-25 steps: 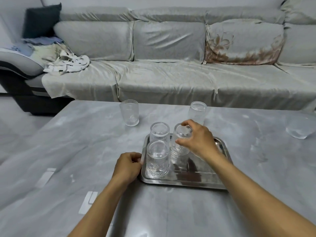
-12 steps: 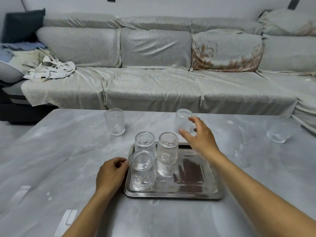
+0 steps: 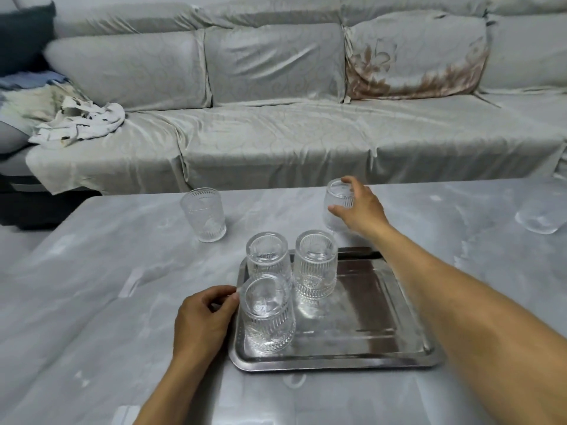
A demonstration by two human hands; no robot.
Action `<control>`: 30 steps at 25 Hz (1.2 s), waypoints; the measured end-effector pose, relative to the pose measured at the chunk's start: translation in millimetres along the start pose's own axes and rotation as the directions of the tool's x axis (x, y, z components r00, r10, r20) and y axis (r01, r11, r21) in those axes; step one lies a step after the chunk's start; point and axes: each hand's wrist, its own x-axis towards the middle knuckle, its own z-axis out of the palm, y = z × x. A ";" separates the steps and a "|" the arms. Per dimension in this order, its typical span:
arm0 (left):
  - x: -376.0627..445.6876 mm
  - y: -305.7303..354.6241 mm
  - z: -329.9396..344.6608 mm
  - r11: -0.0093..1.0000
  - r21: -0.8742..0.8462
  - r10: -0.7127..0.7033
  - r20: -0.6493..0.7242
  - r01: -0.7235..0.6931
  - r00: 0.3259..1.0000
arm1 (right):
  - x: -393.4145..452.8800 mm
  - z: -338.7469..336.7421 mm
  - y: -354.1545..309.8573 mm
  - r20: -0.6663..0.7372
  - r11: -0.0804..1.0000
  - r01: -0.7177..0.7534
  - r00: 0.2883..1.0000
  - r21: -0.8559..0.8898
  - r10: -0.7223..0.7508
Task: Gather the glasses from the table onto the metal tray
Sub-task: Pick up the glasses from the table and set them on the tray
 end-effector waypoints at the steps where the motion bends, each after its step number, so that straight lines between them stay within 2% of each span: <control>1: 0.1 -0.7 0.2 1.000 0.004 0.004 -0.005 -0.004 1.000 | -3.3 -1.2 -0.3 -0.038 1.000 0.002 0.999 0.021 -0.002; 5: -0.6 0.8 0.3 0.999 0.043 0.001 0.001 -0.001 1.000 | -46.2 -32.5 -1.1 -0.278 0.942 0.012 0.957 0.336 0.087; 7: -3.4 4.5 -3.5 0.999 0.041 -0.020 0.004 0.020 1.000 | -91.3 -58.0 -6.3 -0.318 0.906 0.054 0.944 0.420 0.091; 9: -6.3 7.6 -6.6 0.999 -0.007 -0.043 0.041 0.043 0.998 | -142.3 -75.9 -12.6 -0.312 0.911 0.090 0.949 0.402 0.044; 12: -13.2 8.2 -13.1 0.993 -0.062 -0.097 0.119 0.105 0.988 | -198.9 -77.0 -25.0 -0.222 0.921 0.162 0.971 0.355 -0.086; 16: -20.6 8.3 -16.0 0.994 -0.059 -0.080 0.159 0.091 0.984 | -217.5 -60.1 -40.4 -0.102 0.952 0.219 0.974 0.213 -0.201; 30: -20.0 6.1 -16.2 0.989 -0.116 -0.077 0.162 0.096 0.984 | -217.9 -17.3 -35.8 0.039 0.960 0.280 0.959 0.002 -0.280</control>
